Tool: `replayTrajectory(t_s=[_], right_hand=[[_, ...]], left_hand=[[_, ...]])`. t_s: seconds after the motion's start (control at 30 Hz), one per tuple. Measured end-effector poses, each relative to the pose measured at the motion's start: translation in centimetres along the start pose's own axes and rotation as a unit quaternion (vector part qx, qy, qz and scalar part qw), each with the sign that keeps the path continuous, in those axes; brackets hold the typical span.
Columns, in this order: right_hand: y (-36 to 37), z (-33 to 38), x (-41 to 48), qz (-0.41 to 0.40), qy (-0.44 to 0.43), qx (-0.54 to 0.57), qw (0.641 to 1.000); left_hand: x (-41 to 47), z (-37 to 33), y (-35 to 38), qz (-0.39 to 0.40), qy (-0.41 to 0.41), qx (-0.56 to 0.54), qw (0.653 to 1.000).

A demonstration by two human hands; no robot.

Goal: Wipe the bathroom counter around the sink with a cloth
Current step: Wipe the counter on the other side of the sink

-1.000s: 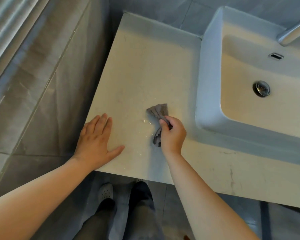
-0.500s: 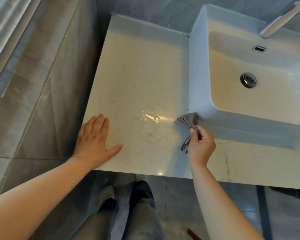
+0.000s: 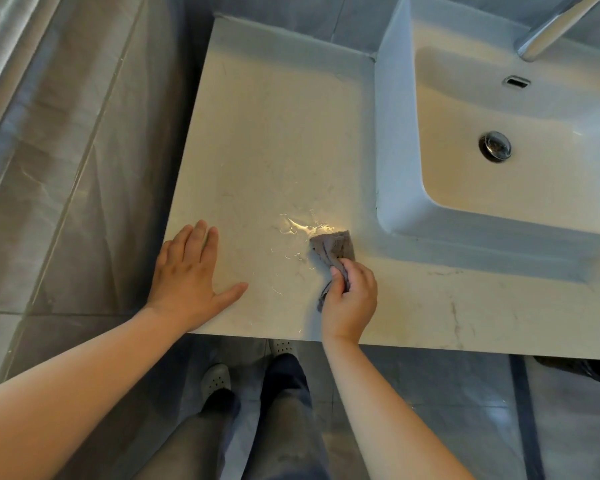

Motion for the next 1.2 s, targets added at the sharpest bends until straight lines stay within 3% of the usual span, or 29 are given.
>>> replayTrajectory(t_s=[0.2,0.37,0.47,0.7,0.93,1.2], right_hand=[[0.2,1.1,0.0,0.104,0.061,0.115,0.986],[-5.8,-0.5,1.5,0.02,0.007,0.054,0.998],[-6.4,-2.7,1.7,-0.007,0.022,0.016,1.0],[-5.2,-4.7,-0.2,-0.039,0.066,0.013,0.997],[-2.9,-3.0,-4.6,-0.03,0.044,0.014,0.998],[-1.8,-0.2,-6.2,0.081,0.043,0.111,0.99]], left_hand=[[0.0,0.0,-0.1,0.005,0.008,0.007,1.0],[-0.1,-0.1,-0.3,0.009,0.012,0.008,1.0],[-0.2,0.0,-0.2,-0.001,0.013,0.006,1.0],[-0.4,0.0,0.5,-0.012,0.02,0.005,1.0],[-0.6,0.5,0.8,-0.032,0.034,-0.003,0.999],[-1.9,0.6,0.4,-0.04,0.069,-0.027,0.996]])
Point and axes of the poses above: each hand's wrist, its own x-axis towards the middle knuckle, its own y-axis out of the palm, z = x × y, the point moved 9 cm from there along x, towards the middle knuckle, and after that the axes turned 6 degrees about y, right-handed, at the moved point
